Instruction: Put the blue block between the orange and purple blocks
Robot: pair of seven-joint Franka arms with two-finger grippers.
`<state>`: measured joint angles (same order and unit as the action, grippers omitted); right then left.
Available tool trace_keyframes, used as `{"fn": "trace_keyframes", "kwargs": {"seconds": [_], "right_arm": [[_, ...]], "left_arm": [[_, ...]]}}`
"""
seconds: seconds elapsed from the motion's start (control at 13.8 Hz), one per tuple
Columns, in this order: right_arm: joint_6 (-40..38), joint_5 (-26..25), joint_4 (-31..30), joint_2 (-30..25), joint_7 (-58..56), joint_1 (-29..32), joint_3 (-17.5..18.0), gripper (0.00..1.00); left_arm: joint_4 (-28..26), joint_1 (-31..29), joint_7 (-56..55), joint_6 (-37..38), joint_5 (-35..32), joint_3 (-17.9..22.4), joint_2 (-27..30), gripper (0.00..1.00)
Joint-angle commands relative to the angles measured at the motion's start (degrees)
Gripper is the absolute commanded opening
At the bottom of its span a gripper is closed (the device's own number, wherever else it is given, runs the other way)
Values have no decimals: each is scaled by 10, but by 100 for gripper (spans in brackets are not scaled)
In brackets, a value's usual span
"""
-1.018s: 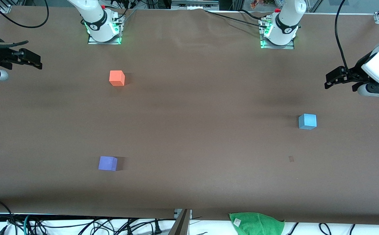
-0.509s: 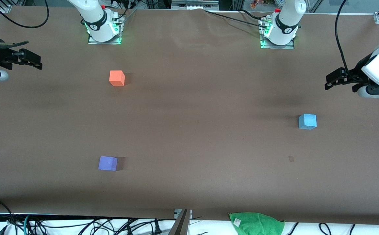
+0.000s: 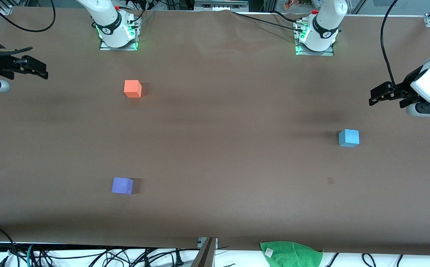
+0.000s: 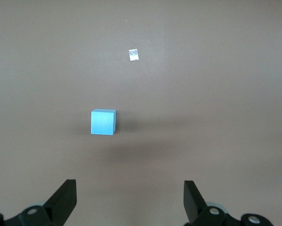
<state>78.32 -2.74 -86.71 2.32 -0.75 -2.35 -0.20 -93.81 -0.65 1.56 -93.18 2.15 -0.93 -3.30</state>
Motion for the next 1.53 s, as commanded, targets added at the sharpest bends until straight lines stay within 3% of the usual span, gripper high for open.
{"fn": "trace_keyframes", "kwargs": {"seconds": [0.0,1.24,1.45], "right_arm": [[3,5,3,1,-11,5,1,100],[3,4,5,1,-10,5,1,100],[3,4,5,1,-10,4,1,100]], "left_arm": [[23,-2,1,12,6,0,-11,100],[14,-2,6,34,5,0,-26,100],[11,-19,7,32,-42,0,-71,100]]}}
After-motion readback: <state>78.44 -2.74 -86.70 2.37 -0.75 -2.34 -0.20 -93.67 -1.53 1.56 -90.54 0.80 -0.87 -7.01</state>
